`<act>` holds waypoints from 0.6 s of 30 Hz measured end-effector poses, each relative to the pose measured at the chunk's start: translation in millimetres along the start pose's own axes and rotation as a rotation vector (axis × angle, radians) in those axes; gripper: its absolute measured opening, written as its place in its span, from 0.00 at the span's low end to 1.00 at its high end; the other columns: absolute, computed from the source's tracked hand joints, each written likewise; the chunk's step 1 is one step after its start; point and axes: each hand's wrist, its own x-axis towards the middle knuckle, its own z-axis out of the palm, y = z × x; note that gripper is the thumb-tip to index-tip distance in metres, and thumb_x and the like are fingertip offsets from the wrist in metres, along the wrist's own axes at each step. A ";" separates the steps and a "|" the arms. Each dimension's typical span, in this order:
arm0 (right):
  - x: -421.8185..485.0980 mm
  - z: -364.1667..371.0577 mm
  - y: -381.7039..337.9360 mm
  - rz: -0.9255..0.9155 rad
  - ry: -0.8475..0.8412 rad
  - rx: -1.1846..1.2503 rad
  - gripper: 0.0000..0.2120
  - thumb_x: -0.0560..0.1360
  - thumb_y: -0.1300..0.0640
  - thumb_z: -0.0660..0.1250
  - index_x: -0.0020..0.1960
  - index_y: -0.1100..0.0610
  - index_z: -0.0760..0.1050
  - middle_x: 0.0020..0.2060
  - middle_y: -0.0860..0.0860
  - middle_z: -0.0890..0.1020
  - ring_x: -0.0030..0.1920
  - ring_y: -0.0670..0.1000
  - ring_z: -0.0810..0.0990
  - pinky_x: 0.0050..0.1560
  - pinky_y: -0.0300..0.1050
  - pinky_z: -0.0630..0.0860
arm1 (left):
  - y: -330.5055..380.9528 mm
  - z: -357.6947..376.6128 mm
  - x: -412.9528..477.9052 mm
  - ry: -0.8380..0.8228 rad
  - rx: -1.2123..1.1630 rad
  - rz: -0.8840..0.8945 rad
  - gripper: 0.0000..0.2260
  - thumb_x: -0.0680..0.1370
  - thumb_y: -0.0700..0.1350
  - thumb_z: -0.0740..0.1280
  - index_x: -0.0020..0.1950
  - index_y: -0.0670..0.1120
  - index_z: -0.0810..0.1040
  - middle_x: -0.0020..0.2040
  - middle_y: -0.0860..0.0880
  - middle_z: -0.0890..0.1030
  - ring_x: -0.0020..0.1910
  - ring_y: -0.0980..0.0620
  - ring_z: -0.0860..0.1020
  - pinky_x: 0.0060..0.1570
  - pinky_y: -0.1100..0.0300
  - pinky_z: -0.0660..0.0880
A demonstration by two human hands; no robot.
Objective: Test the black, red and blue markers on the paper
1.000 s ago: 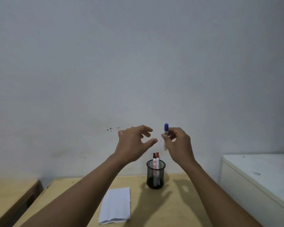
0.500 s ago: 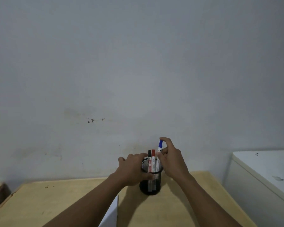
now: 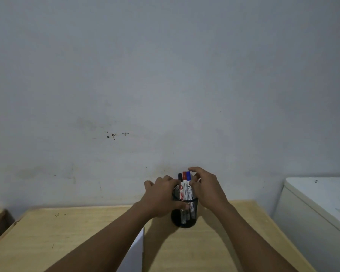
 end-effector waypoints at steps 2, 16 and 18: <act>1.0 -1.5 -1.5 0.004 -0.010 -0.026 0.20 0.79 0.59 0.66 0.70 0.50 0.74 0.58 0.51 0.83 0.54 0.50 0.82 0.53 0.51 0.83 | 0.2 -0.2 0.1 -0.010 0.004 -0.005 0.30 0.71 0.64 0.71 0.71 0.56 0.70 0.66 0.50 0.74 0.64 0.49 0.70 0.63 0.47 0.60; 9.8 8.9 -4.5 0.095 0.026 -0.093 0.18 0.77 0.51 0.70 0.65 0.55 0.77 0.58 0.54 0.84 0.54 0.55 0.83 0.55 0.55 0.81 | 1.6 -2.3 -1.4 0.011 -0.002 0.007 0.32 0.71 0.66 0.70 0.71 0.55 0.70 0.66 0.51 0.75 0.64 0.49 0.71 0.63 0.46 0.61; 6.3 9.5 -8.2 0.073 0.050 -0.085 0.21 0.78 0.48 0.68 0.69 0.54 0.74 0.61 0.54 0.83 0.59 0.55 0.81 0.58 0.55 0.79 | 0.6 -5.4 -4.3 0.026 -0.008 0.009 0.33 0.71 0.68 0.68 0.71 0.55 0.70 0.68 0.51 0.74 0.65 0.50 0.71 0.63 0.46 0.60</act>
